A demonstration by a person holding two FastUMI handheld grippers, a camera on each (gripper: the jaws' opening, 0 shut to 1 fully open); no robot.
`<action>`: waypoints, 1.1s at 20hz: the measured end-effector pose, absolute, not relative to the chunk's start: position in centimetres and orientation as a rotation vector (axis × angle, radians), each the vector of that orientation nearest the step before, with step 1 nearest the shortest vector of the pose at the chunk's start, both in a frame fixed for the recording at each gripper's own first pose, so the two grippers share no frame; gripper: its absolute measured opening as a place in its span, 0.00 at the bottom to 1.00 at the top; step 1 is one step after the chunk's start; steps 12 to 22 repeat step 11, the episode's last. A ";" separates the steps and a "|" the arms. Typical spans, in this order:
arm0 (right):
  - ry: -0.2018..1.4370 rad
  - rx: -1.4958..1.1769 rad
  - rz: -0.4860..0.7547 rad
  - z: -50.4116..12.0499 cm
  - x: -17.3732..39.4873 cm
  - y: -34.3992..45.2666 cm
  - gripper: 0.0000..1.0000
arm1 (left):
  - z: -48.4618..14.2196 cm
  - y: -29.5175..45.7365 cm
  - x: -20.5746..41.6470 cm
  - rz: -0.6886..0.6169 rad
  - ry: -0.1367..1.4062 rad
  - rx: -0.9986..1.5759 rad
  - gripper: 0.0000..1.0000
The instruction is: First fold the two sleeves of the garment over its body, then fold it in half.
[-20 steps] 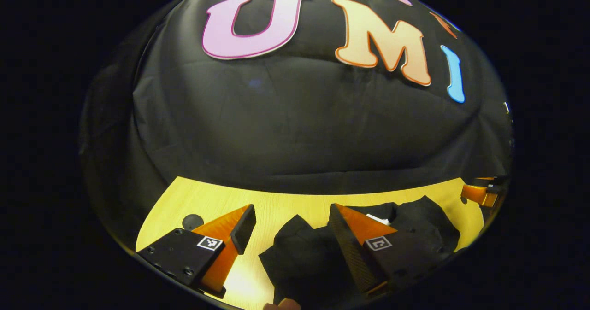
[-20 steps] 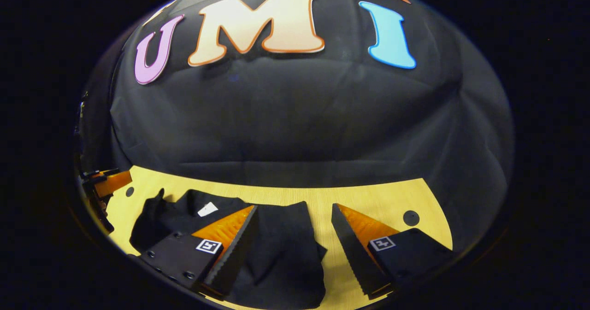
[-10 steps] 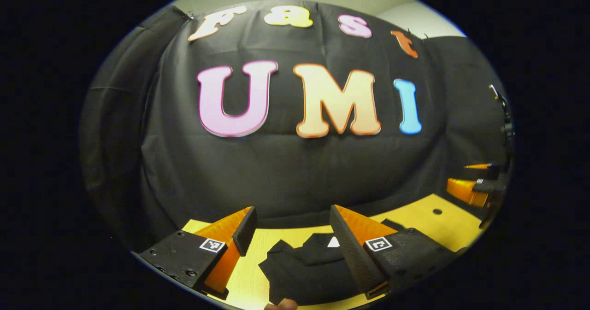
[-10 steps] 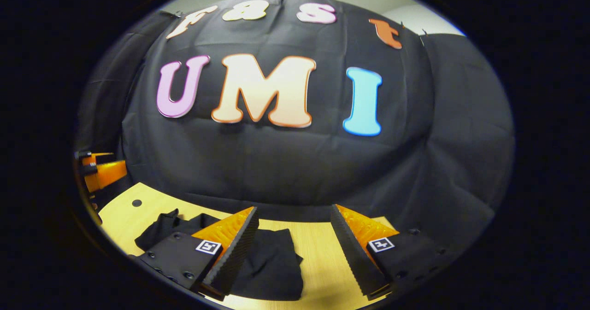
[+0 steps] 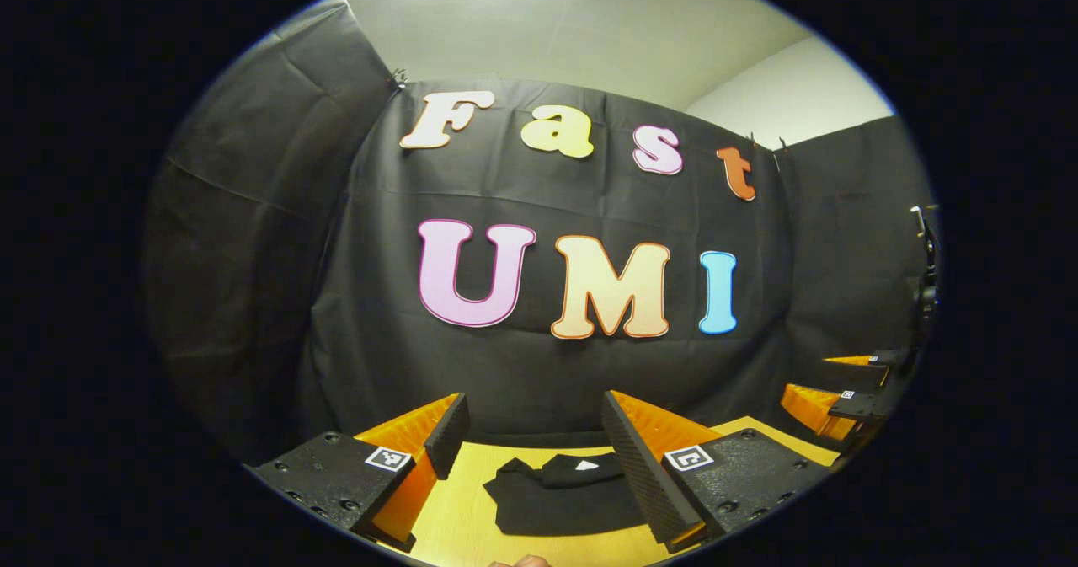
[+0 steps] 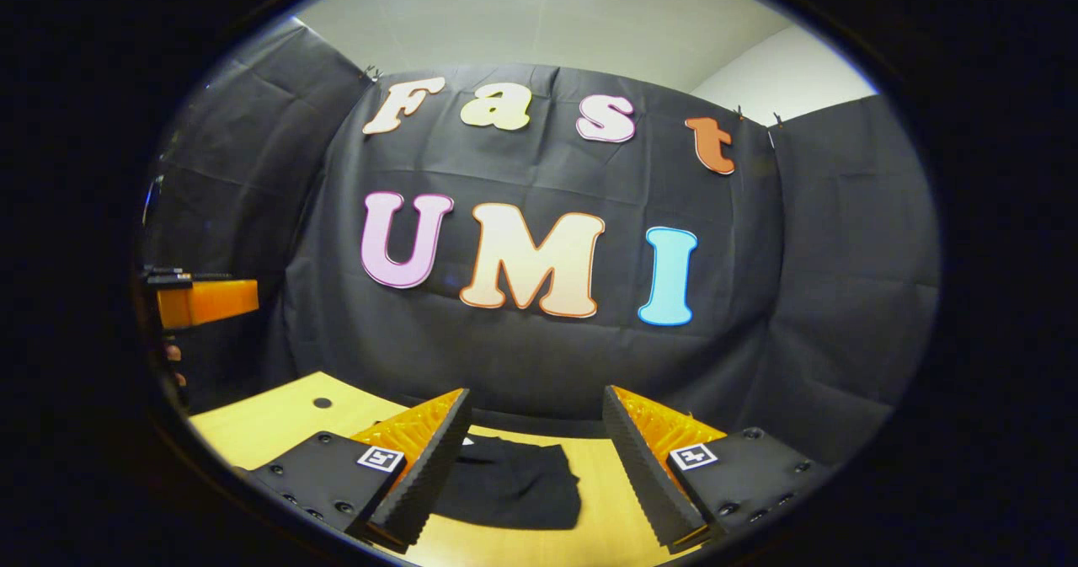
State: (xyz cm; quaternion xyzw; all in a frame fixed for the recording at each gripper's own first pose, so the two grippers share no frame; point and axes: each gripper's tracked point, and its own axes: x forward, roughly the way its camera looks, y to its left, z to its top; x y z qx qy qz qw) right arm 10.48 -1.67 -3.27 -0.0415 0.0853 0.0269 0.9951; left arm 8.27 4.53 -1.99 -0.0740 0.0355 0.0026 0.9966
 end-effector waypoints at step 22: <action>0.102 -0.064 0.020 -1.9 1.2 0.4 0.98 | -3.8 5.5 -1.7 0.071 0.078 -0.138 0.93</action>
